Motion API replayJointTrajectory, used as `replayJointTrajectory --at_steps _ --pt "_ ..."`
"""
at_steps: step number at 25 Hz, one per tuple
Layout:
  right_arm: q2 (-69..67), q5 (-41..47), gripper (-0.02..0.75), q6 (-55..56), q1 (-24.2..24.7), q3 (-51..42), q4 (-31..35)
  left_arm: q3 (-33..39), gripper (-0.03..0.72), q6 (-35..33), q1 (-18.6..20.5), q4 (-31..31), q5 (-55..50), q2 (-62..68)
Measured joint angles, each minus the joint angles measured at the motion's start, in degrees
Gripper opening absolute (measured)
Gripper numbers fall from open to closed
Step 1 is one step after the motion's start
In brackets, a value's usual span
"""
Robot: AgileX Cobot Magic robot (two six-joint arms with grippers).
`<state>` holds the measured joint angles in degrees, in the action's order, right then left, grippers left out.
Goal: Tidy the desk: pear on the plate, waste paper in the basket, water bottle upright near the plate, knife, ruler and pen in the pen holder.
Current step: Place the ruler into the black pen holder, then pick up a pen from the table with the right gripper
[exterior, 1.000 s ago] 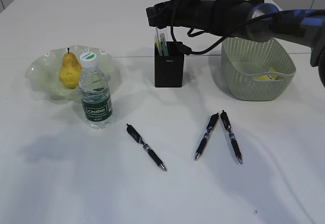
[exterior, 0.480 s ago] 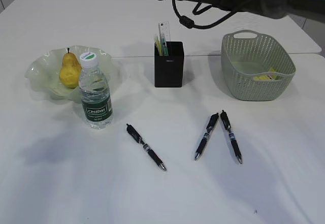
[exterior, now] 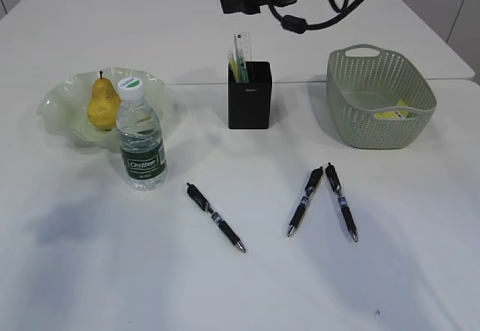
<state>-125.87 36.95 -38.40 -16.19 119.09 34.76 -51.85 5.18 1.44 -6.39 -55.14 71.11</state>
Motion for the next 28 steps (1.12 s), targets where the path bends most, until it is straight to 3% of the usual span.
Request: replayJointTrajectory --at_steps 3,6,19,28 --pt "2.66 6.50 0.450 10.25 0.00 0.00 -10.70 0.00 0.465 0.00 0.00 0.00 0.00 0.00" --pt "5.45 12.37 0.450 17.05 0.00 -0.14 -17.04 0.00 0.465 0.00 0.00 0.00 -0.21 0.00" --pt "27.12 22.93 0.449 25.79 0.00 -23.44 -30.51 0.00 0.465 0.00 0.00 0.00 -1.52 0.00" --pt "29.05 31.32 0.448 36.60 0.00 -30.86 -36.73 0.00 0.465 0.00 0.00 0.00 -1.52 0.00"
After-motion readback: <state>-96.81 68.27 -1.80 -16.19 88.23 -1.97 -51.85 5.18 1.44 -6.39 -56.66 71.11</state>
